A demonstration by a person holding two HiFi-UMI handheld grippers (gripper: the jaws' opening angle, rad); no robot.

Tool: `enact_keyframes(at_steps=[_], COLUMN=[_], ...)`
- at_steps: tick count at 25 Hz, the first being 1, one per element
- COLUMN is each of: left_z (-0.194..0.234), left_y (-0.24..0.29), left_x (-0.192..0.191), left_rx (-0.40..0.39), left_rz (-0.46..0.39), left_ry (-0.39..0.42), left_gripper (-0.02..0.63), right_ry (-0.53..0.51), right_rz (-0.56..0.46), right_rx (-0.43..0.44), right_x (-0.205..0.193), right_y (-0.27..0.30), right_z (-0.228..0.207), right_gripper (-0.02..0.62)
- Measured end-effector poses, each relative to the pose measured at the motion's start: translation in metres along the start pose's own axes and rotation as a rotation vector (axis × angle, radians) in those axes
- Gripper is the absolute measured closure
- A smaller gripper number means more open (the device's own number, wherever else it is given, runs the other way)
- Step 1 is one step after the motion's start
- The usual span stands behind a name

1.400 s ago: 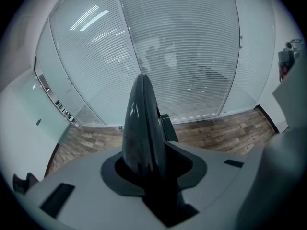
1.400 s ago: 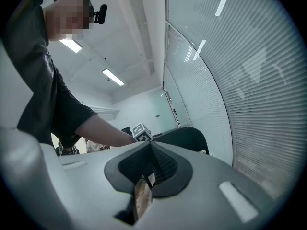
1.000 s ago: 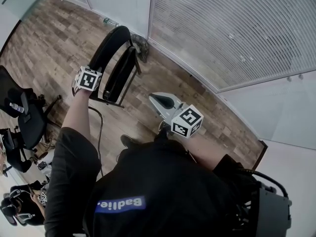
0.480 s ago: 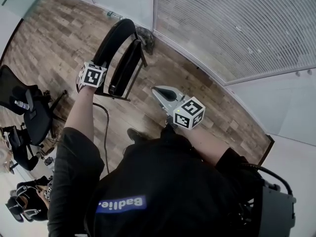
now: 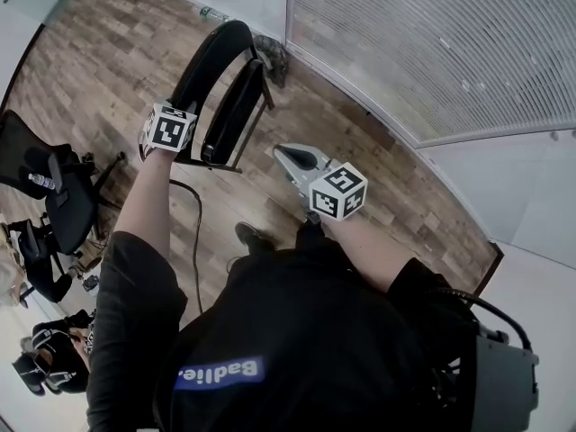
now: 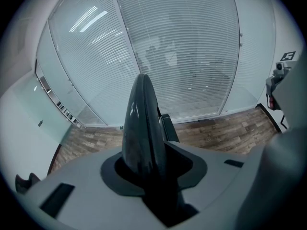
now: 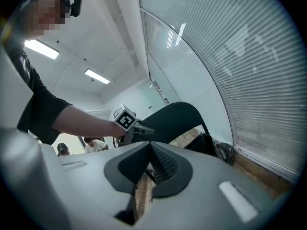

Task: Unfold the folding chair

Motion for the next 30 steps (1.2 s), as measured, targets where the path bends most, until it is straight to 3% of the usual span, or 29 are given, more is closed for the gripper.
enact_keyframes(at_steps=[30], left_z=[-0.001], left_y=[0.004], left_x=[0.001], left_rx=[-0.003], left_rz=[-0.004], left_ry=[0.006], left_gripper=[0.495], right_ry=[0.038], right_rz=[0.154], right_rx=[0.009], right_x=[-0.056], right_y=[0.099], right_z=[-0.037], right_gripper=[0.591])
Point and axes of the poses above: the fingertips, and each gripper's own axes: y forward along the fingers, z to its left, x out of its top, the point moved 5 cm from there along -y, backward along the fingers, and after that the axes turned 6 degrees about -y, right-handed, at the moved point
